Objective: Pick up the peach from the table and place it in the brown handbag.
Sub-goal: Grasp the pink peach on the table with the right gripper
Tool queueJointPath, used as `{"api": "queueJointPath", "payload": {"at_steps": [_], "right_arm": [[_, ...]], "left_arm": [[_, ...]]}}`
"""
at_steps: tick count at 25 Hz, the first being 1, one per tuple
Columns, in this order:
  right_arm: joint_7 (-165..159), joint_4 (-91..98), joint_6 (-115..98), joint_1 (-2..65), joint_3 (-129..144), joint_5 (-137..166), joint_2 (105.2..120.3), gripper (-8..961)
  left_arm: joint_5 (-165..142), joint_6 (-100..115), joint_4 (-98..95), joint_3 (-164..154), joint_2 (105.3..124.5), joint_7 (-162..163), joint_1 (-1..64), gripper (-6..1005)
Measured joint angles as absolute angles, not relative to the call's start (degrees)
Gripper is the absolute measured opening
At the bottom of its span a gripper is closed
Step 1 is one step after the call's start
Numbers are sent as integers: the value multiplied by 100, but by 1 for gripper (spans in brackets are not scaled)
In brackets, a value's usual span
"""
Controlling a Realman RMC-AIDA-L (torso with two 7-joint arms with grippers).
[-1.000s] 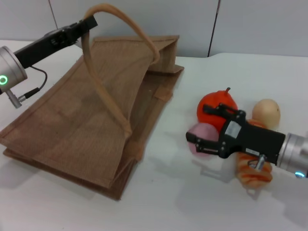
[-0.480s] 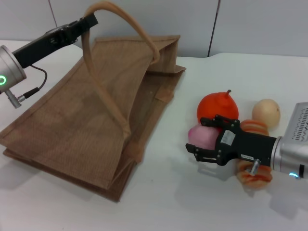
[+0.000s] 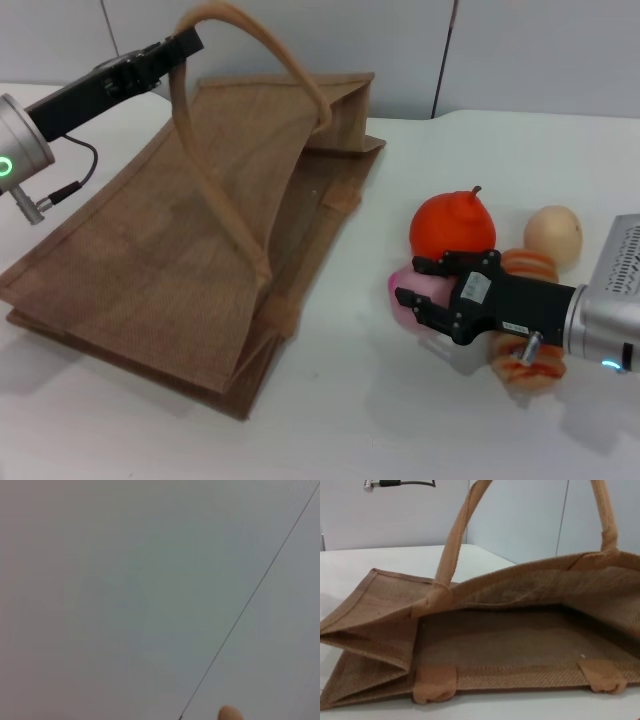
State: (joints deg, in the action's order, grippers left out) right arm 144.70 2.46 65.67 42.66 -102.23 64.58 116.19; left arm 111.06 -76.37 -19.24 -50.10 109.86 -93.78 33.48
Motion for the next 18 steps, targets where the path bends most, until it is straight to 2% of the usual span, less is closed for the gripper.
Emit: {"api": "queueJointPath", "payload": {"at_steps": [4, 9, 18], "right_arm": [[14502, 219, 6565, 4233, -10228, 6440, 11619, 487], [14530, 226, 6565, 4222, -10262, 6426, 11619, 395], [14535, 196, 6751, 4171, -10272, 6412, 11610, 325]], "left_arm": [[11109, -7635, -1924, -5010, 10986, -9378, 3348, 132], [11110, -7616, -1924, -5010, 10993, -9378, 3348, 132], [11098, -7637, -1925, -5009, 10997, -9376, 3349, 131]]}}
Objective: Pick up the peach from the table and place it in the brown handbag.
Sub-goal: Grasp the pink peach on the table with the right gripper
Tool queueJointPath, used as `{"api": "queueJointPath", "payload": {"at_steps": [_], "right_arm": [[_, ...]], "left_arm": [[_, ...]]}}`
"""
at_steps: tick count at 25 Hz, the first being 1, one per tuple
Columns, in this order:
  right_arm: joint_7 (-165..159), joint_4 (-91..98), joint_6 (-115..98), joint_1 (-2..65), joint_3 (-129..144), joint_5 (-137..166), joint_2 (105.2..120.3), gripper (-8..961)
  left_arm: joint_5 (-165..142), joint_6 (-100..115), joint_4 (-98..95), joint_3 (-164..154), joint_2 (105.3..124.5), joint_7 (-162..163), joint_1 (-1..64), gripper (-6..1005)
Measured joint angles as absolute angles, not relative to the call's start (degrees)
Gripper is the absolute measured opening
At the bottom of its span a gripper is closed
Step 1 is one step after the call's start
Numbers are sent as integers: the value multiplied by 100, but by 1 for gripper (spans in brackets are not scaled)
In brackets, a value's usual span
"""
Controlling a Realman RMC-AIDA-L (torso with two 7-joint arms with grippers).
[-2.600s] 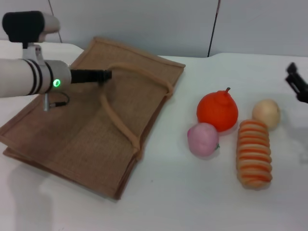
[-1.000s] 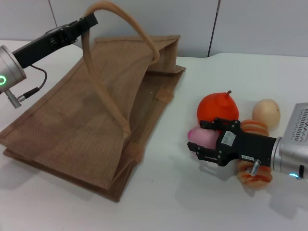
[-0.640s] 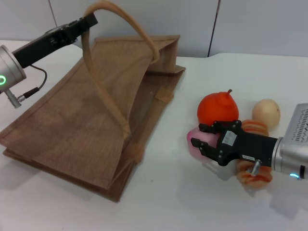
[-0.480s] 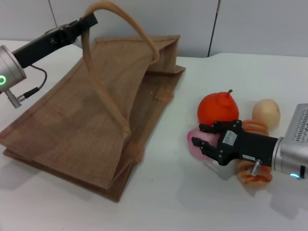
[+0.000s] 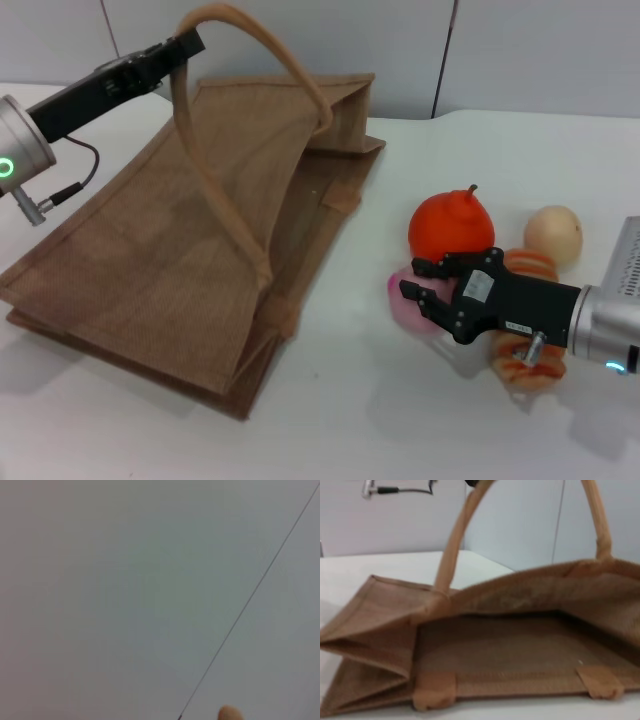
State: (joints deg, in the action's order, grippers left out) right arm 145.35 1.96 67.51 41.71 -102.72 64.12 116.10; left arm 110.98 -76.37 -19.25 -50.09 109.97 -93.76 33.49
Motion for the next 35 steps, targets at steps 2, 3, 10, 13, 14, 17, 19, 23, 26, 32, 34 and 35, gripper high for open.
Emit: {"api": "queueJointPath", "payload": {"at_steps": [2, 3, 10, 13, 14, 17, 19, 23, 26, 32, 34, 35], "right_arm": [[14535, 170, 6925, 4167, -10273, 6412, 11593, 313], [14529, 128, 7027, 4164, -10274, 6412, 11585, 307], [14495, -171, 7327, 4028, -10315, 6405, 11558, 139], [14495, -175, 7316, 4026, -10330, 6403, 11560, 80], [14495, -173, 7318, 4025, -10333, 6402, 11561, 60], [14499, -176, 7382, 3997, -10336, 6399, 11561, 22], [14501, -177, 7389, 3993, -10336, 6399, 11561, 23], [14504, -177, 7432, 3977, -10343, 6395, 11558, 28], [14514, -181, 7534, 3953, -10406, 6390, 11557, 33], [14528, -199, 7624, 3901, -10498, 6388, 11546, 64], [14527, -203, 7625, 3898, -10501, 6388, 11543, 75], [14522, -202, 7625, 3897, -10502, 6388, 11541, 81]], "left_arm": [[11079, -7641, -1925, -5010, 11001, -9371, 3348, 131], [11070, -7645, -1925, -5010, 11001, -9361, 3348, 131], [11058, -7786, -1925, -5025, 10999, -9337, 3369, 131], [11062, -7787, -1925, -5018, 10997, -9337, 3361, 131], [11068, -7787, -1925, -5018, 10995, -9337, 3359, 131], [11069, -7787, -1925, -5018, 10987, -9332, 3357, 131], [11068, -7788, -1925, -5018, 10987, -9332, 3357, 131], [11071, -7788, -1925, -5018, 10986, -9334, 3357, 131], [11078, -7787, -1925, -5018, 10986, -9334, 3357, 132], [11091, -7787, -1925, -5018, 10989, -9346, 3357, 132], [11096, -7787, -1925, -5019, 10992, -9346, 3357, 132], [11097, -7787, -1925, -5019, 10993, -9346, 3357, 132]]}}
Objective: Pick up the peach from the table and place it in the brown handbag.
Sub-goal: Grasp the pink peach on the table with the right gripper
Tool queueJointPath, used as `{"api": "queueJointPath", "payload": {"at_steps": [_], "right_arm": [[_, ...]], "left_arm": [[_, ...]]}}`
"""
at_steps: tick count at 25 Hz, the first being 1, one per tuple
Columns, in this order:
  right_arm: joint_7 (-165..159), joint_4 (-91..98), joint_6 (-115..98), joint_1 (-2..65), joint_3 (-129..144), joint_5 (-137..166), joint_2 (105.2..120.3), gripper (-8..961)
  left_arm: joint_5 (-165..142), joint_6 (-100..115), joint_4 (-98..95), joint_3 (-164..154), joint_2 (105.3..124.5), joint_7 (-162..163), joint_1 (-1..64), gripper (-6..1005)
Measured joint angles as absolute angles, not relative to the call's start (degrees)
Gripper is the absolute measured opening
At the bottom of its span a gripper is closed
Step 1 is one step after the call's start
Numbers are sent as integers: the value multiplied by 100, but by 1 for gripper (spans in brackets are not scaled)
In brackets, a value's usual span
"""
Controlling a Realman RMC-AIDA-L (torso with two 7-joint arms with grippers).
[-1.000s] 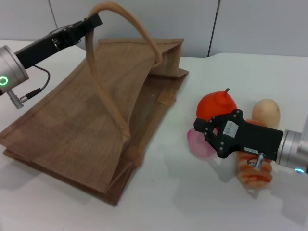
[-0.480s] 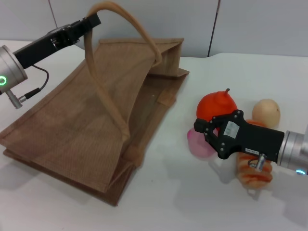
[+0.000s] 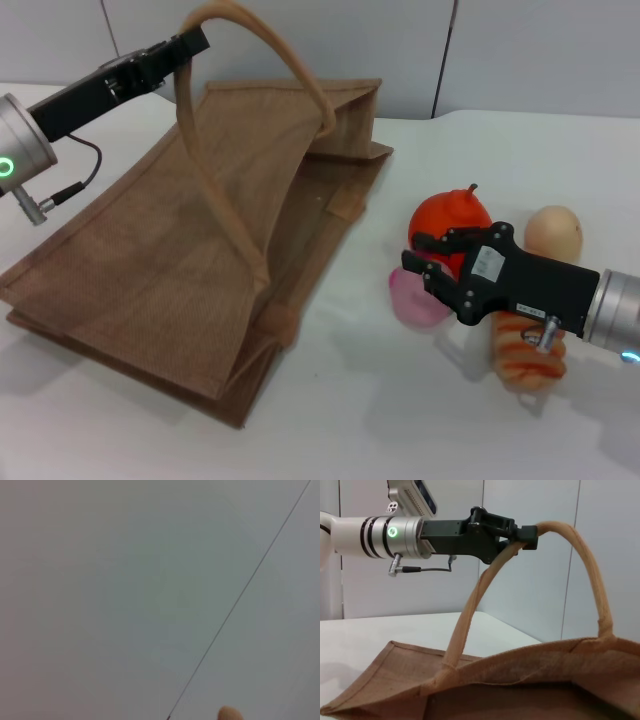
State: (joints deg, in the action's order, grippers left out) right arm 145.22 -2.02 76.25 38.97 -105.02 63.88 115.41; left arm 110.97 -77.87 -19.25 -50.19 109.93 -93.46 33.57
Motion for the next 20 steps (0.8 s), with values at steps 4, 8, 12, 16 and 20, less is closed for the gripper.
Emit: {"api": "queueJointPath", "payload": {"at_steps": [4, 8, 12, 16, 20], "right_arm": [[14508, -203, 7620, 3895, -10484, 6406, 11540, 179], [14498, -198, 7577, 3897, -10436, 6489, 11536, 331], [14495, -164, 7497, 3928, -10432, 6536, 11532, 479], [14487, -156, 7240, 3942, -10406, 6539, 11537, 640], [14478, -147, 7050, 3959, -10354, 6546, 11552, 655]], "left_arm": [[11100, -7787, -1925, -5018, 10995, -9348, 3357, 132], [11101, -7787, -1925, -5018, 10995, -9350, 3357, 132], [11101, -7784, -1925, -5018, 10995, -9353, 3357, 132], [11100, -7761, -1925, -5018, 10995, -9356, 3357, 132], [11089, -7738, -1925, -5018, 10995, -9361, 3357, 131]]}}
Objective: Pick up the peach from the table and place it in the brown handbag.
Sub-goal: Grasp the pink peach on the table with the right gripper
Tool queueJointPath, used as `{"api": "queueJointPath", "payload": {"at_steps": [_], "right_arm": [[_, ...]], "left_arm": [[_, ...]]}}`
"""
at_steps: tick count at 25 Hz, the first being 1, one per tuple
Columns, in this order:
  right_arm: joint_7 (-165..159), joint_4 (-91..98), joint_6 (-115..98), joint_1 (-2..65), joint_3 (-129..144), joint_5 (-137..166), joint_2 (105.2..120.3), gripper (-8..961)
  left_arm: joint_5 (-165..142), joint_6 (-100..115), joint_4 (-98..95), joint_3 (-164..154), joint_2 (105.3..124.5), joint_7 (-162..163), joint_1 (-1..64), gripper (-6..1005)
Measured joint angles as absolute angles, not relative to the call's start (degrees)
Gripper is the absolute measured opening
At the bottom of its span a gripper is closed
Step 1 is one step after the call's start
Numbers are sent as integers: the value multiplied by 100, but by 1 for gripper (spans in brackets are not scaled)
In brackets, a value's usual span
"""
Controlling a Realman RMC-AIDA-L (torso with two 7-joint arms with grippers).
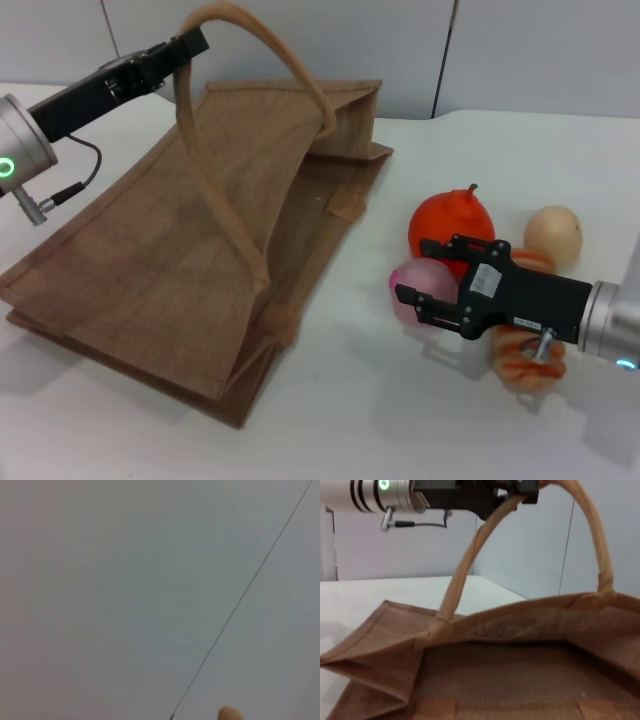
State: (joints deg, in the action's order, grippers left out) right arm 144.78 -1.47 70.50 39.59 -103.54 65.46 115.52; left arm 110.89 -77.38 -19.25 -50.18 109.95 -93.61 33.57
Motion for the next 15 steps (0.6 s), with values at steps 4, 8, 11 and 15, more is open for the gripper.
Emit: {"api": "queueJointPath", "payload": {"at_steps": [4, 8, 11, 15], "right_arm": [[14471, -139, 7010, 3963, -10348, 6550, 11556, 662], [14470, -139, 6927, 3964, -10347, 6550, 11560, 661], [14469, -134, 6742, 3967, -10295, 6550, 11567, 660], [14399, -127, 6505, 3990, -10211, 6547, 11576, 658]], "left_arm": [[11089, -7733, -1925, -5019, 10995, -9362, 3357, 131], [11088, -7733, -1925, -5019, 10997, -9363, 3368, 132], [11078, -7733, -1925, -5019, 11001, -9367, 3375, 132], [11072, -7734, -1925, -5019, 11004, -9370, 3383, 131]]}}
